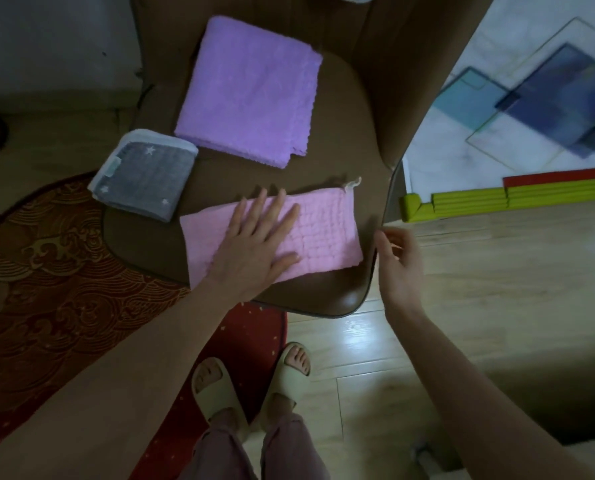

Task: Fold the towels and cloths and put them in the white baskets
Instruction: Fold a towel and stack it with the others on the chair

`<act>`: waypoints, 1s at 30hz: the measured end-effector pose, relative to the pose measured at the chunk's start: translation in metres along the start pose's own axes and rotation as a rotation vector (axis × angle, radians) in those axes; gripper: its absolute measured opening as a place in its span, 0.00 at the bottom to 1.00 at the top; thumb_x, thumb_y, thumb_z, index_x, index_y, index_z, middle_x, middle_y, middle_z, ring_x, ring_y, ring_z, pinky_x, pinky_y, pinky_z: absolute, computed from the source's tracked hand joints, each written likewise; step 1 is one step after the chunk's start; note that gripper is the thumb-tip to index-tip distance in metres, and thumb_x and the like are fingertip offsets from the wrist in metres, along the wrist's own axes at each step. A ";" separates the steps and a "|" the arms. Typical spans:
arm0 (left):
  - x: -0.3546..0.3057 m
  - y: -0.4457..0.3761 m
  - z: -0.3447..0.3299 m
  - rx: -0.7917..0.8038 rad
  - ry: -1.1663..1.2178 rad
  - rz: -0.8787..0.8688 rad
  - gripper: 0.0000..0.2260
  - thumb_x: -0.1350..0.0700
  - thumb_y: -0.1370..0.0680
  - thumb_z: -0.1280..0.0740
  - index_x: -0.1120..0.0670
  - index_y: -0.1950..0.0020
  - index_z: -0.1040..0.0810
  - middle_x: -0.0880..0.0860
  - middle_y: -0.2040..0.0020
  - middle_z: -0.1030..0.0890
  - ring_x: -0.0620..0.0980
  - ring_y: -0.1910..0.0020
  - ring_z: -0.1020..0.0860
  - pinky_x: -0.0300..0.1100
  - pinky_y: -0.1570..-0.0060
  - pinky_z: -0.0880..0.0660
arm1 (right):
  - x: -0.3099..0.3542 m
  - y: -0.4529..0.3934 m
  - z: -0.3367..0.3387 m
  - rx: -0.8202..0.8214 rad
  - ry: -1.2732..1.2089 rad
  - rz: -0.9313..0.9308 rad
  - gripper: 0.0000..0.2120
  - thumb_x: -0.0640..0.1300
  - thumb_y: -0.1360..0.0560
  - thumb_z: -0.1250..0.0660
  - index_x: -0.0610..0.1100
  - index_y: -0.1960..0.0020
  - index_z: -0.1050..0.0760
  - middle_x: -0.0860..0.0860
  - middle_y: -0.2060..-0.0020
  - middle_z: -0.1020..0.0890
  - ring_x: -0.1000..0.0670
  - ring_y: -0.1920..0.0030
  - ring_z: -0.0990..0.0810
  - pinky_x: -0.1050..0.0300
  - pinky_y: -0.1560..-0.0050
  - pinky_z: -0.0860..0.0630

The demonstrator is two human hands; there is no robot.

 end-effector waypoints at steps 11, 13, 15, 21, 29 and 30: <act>-0.011 -0.015 0.002 -0.005 -0.024 0.004 0.32 0.34 0.20 0.57 0.49 0.20 0.48 0.56 0.20 0.49 0.65 0.23 0.49 0.67 0.29 0.54 | 0.002 0.006 -0.018 0.120 0.102 0.029 0.07 0.41 0.29 0.26 0.43 0.60 0.24 0.47 0.54 0.24 0.52 0.57 0.25 0.67 0.56 0.30; -0.012 -0.015 0.003 -0.008 -0.023 0.002 0.32 0.34 0.20 0.57 0.49 0.20 0.48 0.56 0.20 0.49 0.64 0.23 0.49 0.67 0.29 0.54 | -0.004 0.005 -0.018 0.104 0.224 0.058 0.08 0.41 0.27 0.28 0.37 0.60 0.23 0.47 0.50 0.28 0.50 0.52 0.26 0.69 0.53 0.34; -0.013 -0.014 0.001 -0.010 -0.026 -0.010 0.33 0.33 0.20 0.56 0.49 0.20 0.48 0.56 0.20 0.49 0.64 0.23 0.49 0.67 0.29 0.54 | -0.009 0.002 -0.015 0.111 0.285 0.086 0.11 0.42 0.22 0.33 0.32 0.56 0.21 0.46 0.48 0.29 0.47 0.48 0.26 0.68 0.50 0.36; -0.013 -0.014 -0.003 0.018 -0.019 -0.029 0.33 0.33 0.21 0.57 0.50 0.20 0.47 0.56 0.20 0.49 0.64 0.23 0.49 0.67 0.28 0.55 | -0.011 -0.003 -0.008 0.080 0.453 0.194 0.14 0.41 0.19 0.42 0.31 0.49 0.22 0.39 0.42 0.27 0.38 0.41 0.29 0.54 0.39 0.35; 0.032 0.049 0.052 -0.430 0.572 0.416 0.20 0.50 0.17 0.45 0.58 0.27 0.35 0.58 0.29 0.33 0.55 0.29 0.36 0.50 0.28 0.41 | 0.050 0.043 -0.099 0.189 0.783 0.869 0.24 0.46 0.21 0.43 0.40 0.26 0.36 0.38 0.26 0.36 0.39 0.26 0.39 0.45 0.27 0.46; 0.045 0.072 0.051 -0.507 0.737 0.599 0.18 0.52 0.16 0.44 0.58 0.29 0.32 0.56 0.34 0.29 0.52 0.34 0.30 0.45 0.32 0.36 | 0.047 0.041 -0.113 0.236 0.834 0.879 0.25 0.47 0.21 0.45 0.41 0.25 0.37 0.39 0.25 0.37 0.39 0.25 0.41 0.45 0.26 0.49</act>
Point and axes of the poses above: each hand's wrist, its own y-axis away from the middle knuckle, its own z-axis out of the back of the hand, x = y × z, the point moved 8 cm from there along -y, towards the middle knuckle
